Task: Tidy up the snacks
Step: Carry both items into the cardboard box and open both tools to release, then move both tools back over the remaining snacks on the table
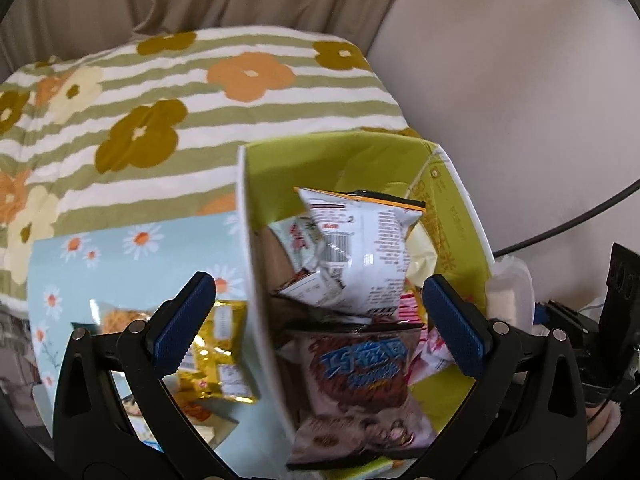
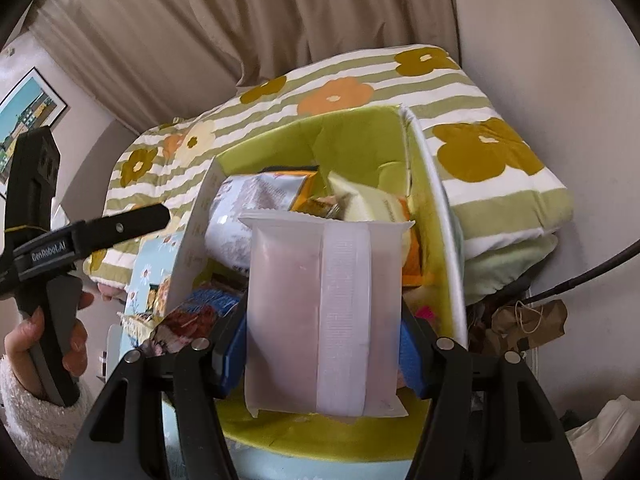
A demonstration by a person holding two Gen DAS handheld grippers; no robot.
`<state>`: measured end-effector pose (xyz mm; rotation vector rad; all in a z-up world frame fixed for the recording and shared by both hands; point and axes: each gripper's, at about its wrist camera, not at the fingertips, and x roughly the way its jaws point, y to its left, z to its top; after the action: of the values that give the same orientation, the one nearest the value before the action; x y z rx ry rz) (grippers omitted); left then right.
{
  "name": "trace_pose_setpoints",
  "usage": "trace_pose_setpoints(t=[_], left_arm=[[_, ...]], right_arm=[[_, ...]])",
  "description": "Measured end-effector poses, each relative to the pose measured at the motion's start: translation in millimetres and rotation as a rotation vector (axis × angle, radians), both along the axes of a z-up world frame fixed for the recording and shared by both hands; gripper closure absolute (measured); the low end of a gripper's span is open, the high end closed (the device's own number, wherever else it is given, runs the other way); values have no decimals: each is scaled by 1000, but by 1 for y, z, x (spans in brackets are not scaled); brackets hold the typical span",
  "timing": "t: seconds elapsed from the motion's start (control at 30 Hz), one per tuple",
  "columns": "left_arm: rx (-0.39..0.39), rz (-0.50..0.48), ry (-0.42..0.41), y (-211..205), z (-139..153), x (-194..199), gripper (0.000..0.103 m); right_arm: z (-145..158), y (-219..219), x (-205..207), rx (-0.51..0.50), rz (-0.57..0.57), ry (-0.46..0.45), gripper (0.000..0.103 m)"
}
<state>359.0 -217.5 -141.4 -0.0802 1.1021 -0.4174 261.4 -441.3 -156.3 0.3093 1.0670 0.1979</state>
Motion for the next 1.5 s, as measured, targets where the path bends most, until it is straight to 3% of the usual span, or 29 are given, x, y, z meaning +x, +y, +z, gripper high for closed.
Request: trace_pose_setpoints(t=[0.1,0.13,0.17,0.23,0.57,0.9,1.13,1.5], left_arm=[[-11,25,-7,12,3,-4,1],[-17,32,-6,16,4,-7,1],[-23,37,-7,20,4,-10,1],[-26,60,-17,29,7,-19,1],[12,241,-9,94,3,-69,1],[39,405,-29,168,11,-117,1],[10,427,-49,212,11,-125,1],[20,364,-44,285,2,-110,1]], right_arm=[[-3,9,-1,-5,39,7,42],[-2,12,-3,-3,51,-1,31],[-2,12,-5,-5,54,-13,12],[4,13,-11,-17,55,-63,3],[-2,16,-16,-60,70,-84,3],[24,42,-18,-42,123,-152,3],[40,79,-23,-55,151,-205,3],[48,168,-38,-13,146,-253,3]])
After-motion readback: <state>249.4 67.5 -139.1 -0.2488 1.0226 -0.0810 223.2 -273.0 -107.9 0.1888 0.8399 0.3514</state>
